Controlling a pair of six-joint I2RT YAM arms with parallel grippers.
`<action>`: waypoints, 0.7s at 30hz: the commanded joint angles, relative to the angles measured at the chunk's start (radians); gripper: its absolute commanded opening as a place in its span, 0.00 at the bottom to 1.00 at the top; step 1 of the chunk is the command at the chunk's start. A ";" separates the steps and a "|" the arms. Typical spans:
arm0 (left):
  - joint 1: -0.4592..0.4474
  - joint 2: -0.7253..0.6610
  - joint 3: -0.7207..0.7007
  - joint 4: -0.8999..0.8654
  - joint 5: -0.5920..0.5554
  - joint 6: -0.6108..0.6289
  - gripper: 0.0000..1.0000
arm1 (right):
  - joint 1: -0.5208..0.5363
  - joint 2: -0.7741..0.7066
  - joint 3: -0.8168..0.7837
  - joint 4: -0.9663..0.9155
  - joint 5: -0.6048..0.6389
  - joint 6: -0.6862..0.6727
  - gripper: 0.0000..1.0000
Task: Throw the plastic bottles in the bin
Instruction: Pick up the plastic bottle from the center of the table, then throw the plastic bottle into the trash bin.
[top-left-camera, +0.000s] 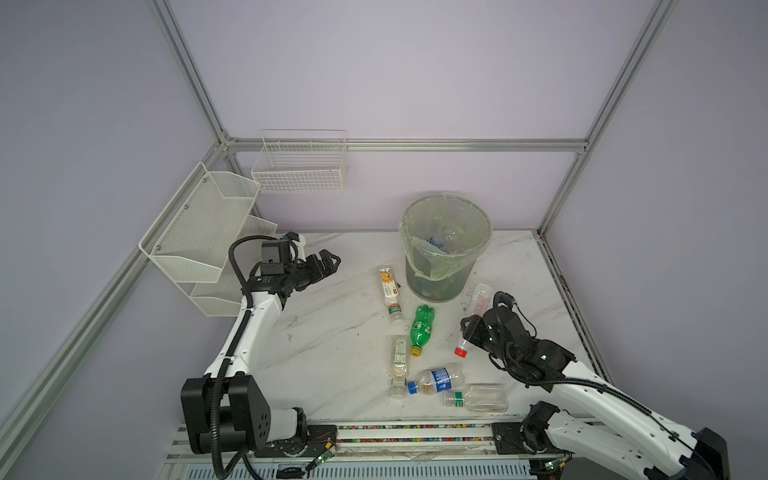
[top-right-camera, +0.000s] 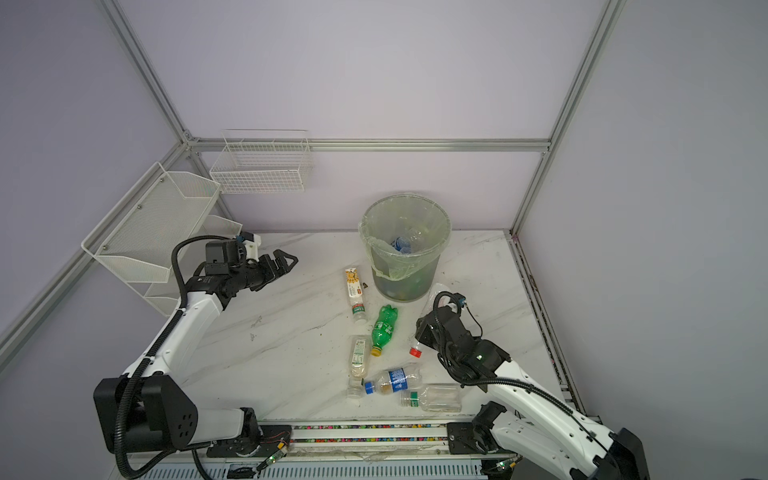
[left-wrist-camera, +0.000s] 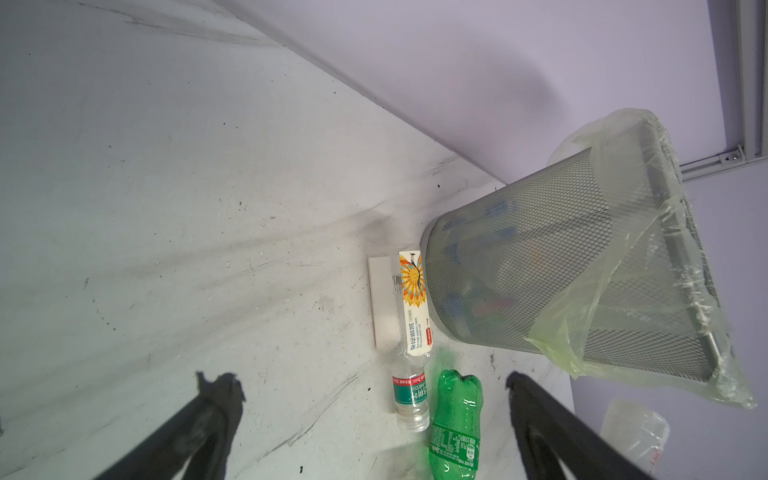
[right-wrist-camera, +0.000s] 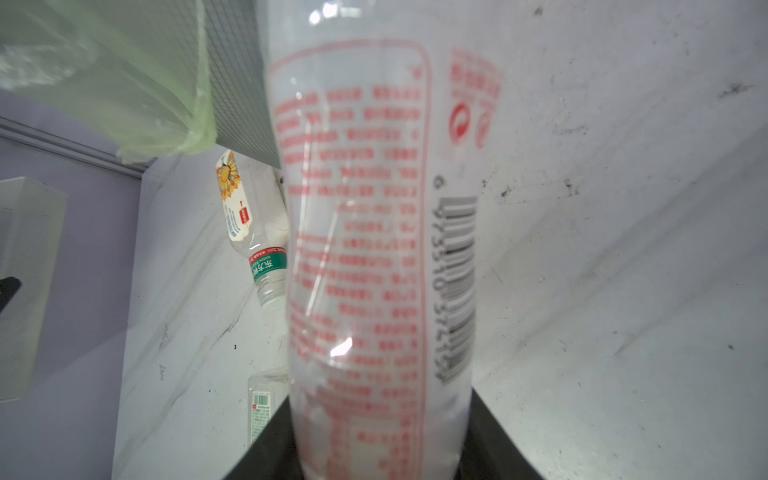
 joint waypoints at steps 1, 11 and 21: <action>0.009 -0.004 -0.028 0.029 0.022 -0.007 1.00 | 0.004 -0.076 0.084 -0.183 0.106 0.022 0.51; 0.009 -0.009 -0.034 0.039 0.024 -0.008 1.00 | 0.004 -0.088 0.307 -0.299 0.222 -0.077 0.51; 0.009 -0.003 -0.033 0.042 0.036 -0.013 1.00 | 0.005 -0.124 0.355 -0.243 0.266 -0.148 0.51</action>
